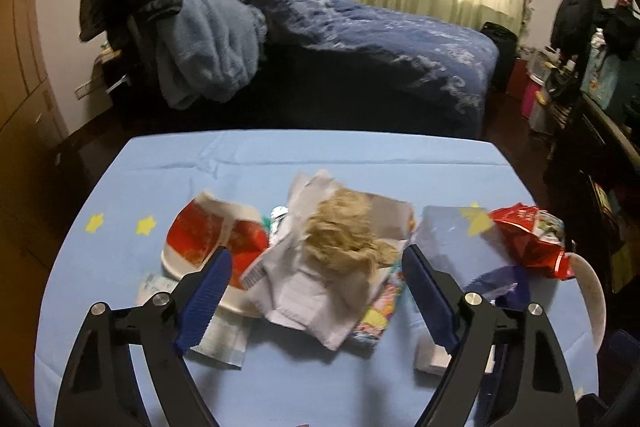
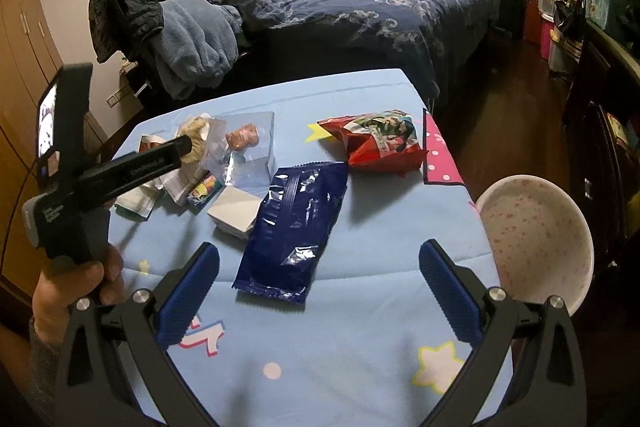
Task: Collect trash
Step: 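Close the left tool on the crumpled brown paper while the right tool grasps the clear plastic tray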
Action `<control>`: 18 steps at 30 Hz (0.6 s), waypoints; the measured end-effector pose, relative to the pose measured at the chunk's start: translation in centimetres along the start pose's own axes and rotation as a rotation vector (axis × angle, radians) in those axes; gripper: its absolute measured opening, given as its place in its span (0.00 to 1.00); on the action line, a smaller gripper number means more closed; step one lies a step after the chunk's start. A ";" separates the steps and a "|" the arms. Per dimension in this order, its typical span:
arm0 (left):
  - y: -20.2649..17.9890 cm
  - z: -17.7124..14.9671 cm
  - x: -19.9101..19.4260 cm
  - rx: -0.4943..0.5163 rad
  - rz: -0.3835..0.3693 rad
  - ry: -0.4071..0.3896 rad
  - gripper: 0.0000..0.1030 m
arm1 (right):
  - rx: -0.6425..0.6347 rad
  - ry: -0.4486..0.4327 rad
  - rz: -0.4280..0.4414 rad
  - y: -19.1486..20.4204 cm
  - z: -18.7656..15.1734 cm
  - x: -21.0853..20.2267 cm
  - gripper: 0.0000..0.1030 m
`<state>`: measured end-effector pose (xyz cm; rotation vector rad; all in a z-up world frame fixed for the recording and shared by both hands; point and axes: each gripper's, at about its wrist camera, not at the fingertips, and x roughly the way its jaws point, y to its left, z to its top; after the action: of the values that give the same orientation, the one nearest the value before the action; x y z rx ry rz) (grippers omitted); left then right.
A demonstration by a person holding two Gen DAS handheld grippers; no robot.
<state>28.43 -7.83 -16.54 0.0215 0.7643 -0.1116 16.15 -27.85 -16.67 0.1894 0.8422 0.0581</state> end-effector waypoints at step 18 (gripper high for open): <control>-0.7 0.8 1.7 0.005 -0.120 0.015 0.36 | 0.025 -0.002 0.001 -1.0 0.0 0.4 0.97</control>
<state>30.06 -8.75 -17.13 -0.0185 0.7802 -0.2276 16.37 -28.79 -17.11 0.2131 0.8408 0.0482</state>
